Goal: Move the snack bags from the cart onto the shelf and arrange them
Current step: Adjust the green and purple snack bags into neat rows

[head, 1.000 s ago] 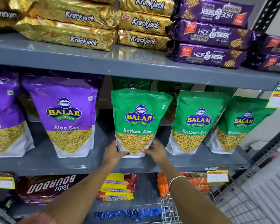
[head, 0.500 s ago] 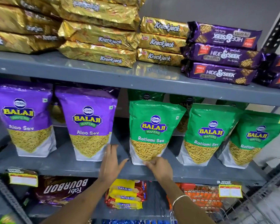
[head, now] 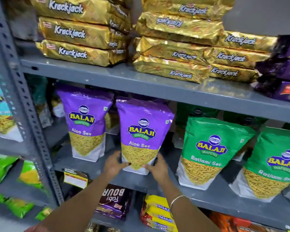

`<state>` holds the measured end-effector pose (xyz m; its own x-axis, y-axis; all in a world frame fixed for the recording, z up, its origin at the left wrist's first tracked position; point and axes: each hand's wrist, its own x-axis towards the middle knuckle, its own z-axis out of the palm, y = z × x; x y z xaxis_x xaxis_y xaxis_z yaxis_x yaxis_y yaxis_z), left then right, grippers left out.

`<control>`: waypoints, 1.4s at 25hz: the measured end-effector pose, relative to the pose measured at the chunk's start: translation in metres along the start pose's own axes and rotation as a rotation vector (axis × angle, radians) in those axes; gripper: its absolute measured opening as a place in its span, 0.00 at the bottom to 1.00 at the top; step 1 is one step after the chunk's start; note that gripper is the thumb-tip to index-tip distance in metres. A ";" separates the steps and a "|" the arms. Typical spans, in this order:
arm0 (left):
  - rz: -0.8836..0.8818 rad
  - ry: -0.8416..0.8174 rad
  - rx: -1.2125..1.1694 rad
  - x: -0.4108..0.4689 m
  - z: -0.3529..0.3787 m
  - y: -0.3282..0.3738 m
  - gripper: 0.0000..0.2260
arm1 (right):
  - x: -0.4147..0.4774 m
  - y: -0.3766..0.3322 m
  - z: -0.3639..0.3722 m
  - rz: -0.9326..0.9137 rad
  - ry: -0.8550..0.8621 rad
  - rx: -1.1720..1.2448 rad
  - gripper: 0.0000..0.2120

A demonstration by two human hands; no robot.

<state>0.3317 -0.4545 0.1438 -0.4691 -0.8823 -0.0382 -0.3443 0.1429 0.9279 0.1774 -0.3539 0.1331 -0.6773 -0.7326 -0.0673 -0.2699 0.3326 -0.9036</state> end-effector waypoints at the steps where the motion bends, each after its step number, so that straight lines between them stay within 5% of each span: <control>1: 0.010 0.019 0.028 0.000 0.001 -0.001 0.24 | -0.001 -0.001 0.001 0.001 0.026 0.015 0.30; 10: 0.010 0.000 0.022 -0.004 -0.005 -0.003 0.28 | -0.008 -0.006 0.002 -0.022 -0.015 0.051 0.28; 13: 0.120 0.264 0.234 -0.025 -0.004 0.001 0.33 | -0.029 -0.015 -0.014 -0.090 0.068 -0.076 0.38; 15: 0.384 0.385 0.479 -0.043 0.010 0.007 0.26 | -0.051 -0.018 -0.042 -0.227 0.163 -0.340 0.33; 18: 0.691 0.170 0.561 -0.068 0.063 0.024 0.22 | -0.078 0.002 -0.098 -0.283 0.111 -0.656 0.26; 21: 0.809 -0.127 0.600 -0.091 0.146 0.054 0.21 | -0.093 0.049 -0.178 -0.083 0.250 -0.716 0.19; 24: 0.678 -0.418 0.367 -0.115 0.224 0.086 0.12 | -0.101 0.095 -0.254 0.131 0.515 -0.471 0.10; 27: 0.508 -0.417 0.175 -0.116 0.298 0.117 0.23 | -0.088 0.131 -0.322 0.158 0.686 -0.150 0.12; 30: 0.179 -0.419 0.105 -0.105 0.345 0.142 0.34 | -0.066 0.147 -0.360 0.164 0.548 -0.008 0.26; 33: 0.105 -0.395 0.117 -0.096 0.373 0.146 0.16 | -0.055 0.155 -0.371 0.100 0.364 0.054 0.29; 35: 0.120 -0.339 0.181 -0.100 0.381 0.143 0.14 | -0.051 0.164 -0.371 0.052 0.379 0.089 0.27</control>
<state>0.0191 -0.1751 0.1391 -0.7463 -0.6606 -0.0816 -0.3938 0.3394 0.8543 -0.0857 -0.0416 0.1456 -0.8979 -0.4390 0.0319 -0.1791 0.2984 -0.9375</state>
